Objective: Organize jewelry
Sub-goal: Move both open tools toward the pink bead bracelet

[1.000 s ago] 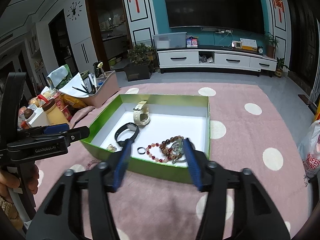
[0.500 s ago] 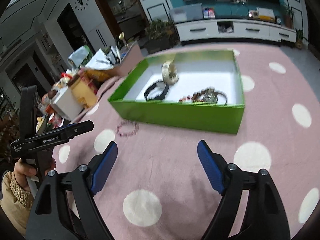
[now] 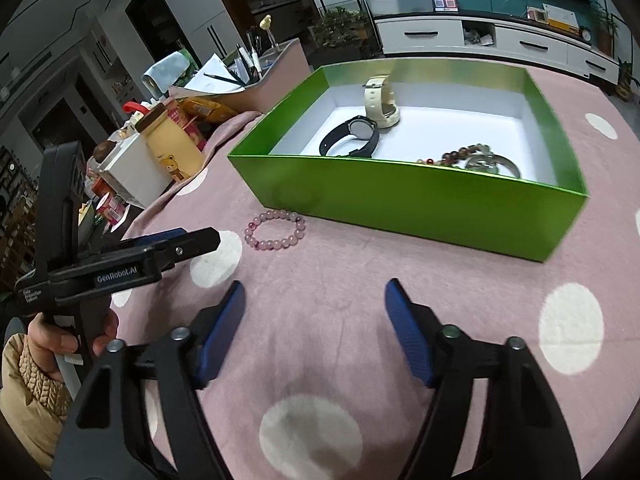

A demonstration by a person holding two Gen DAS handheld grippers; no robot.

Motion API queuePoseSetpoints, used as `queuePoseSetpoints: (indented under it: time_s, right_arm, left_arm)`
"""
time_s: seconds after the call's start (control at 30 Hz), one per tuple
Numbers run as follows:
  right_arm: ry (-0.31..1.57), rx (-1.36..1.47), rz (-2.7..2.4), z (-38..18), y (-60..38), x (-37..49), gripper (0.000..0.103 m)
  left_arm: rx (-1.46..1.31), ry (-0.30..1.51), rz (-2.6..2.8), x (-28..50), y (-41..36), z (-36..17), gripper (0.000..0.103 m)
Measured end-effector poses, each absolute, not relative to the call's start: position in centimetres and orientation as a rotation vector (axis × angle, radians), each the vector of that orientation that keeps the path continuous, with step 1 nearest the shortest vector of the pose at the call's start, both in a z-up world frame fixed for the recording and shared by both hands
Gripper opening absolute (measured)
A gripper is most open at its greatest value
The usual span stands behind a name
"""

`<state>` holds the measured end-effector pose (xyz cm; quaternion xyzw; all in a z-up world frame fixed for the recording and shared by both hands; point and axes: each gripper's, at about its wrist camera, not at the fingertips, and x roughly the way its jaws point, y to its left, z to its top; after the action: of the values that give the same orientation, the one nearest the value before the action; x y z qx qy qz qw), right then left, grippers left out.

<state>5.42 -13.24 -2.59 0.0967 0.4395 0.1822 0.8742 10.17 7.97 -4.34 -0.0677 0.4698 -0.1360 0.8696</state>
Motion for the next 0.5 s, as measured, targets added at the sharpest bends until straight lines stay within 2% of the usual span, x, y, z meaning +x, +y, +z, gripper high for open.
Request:
queuePoseSetpoints:
  time_s: [0.1,0.2,0.43,0.5]
  right_arm:
    - [0.935,0.200,0.385,-3.3,-12.6,7.0,0.054]
    - [0.948,0.164,0.388,-4.0,-11.6,8.5,0.045]
    - [0.959,0.097,0.393,-5.4,-9.3,10.9,0.034]
    - [0.960,0.084,0.391,-5.7,-8.9,11.4,0.031]
  left_arm:
    - [-0.126,0.991,-0.291,11.3,8.0,-5.1,0.059]
    - [-0.100,0.991,-0.307,12.0,7.9,-5.6,0.056]
    - [0.002,0.975,-0.364,13.0,6.6,-6.1,0.048]
    - [0.026,0.976,-0.373,13.2,6.2,-6.3,0.041]
